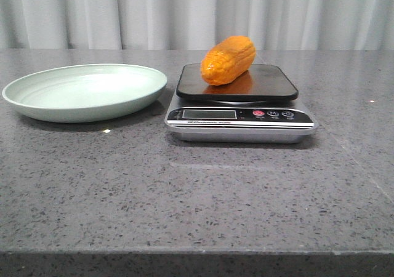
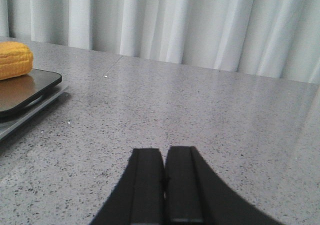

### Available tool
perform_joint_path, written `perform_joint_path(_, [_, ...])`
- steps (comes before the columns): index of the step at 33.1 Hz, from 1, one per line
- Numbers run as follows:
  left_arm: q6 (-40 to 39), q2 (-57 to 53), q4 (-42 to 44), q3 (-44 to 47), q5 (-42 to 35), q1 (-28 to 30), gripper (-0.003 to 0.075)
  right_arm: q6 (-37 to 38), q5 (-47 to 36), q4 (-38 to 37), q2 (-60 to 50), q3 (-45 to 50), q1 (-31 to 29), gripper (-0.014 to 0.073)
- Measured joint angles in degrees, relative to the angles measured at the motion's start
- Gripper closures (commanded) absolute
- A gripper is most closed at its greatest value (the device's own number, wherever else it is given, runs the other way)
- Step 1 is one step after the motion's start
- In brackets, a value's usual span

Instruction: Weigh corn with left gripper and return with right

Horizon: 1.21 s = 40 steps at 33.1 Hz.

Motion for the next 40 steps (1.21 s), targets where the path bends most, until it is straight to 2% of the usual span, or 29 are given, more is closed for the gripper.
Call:
perform_joint_path(7, [0.0,-14.43,0.55,17.36,-8.53,0.0,0.0594,0.0,0.0,0.0,0.0,0.0,0.0,0.0453])
perform_joint_path(17, [0.09,-42.26,1.98,45.81,-28.1,0.0,0.0594,0.0,0.0,0.0,0.0,0.0,0.0,0.0453])
perform_joint_path(21, [0.09,-52.7,4.26,56.08,-33.14,0.0,0.0594,0.0,0.0,0.0,0.0,0.0,0.0,0.0453])
perform_joint_path(29, [0.09,-70.8,7.7,71.08,-36.55,0.0,0.0594,0.0,0.0,0.0,0.0,0.0,0.0,0.0453])
perform_joint_path(40, [0.09,-90.98,12.63,85.4,-40.7,0.0,0.0594,0.0,0.0,0.0,-0.02,0.0,0.0,0.0453])
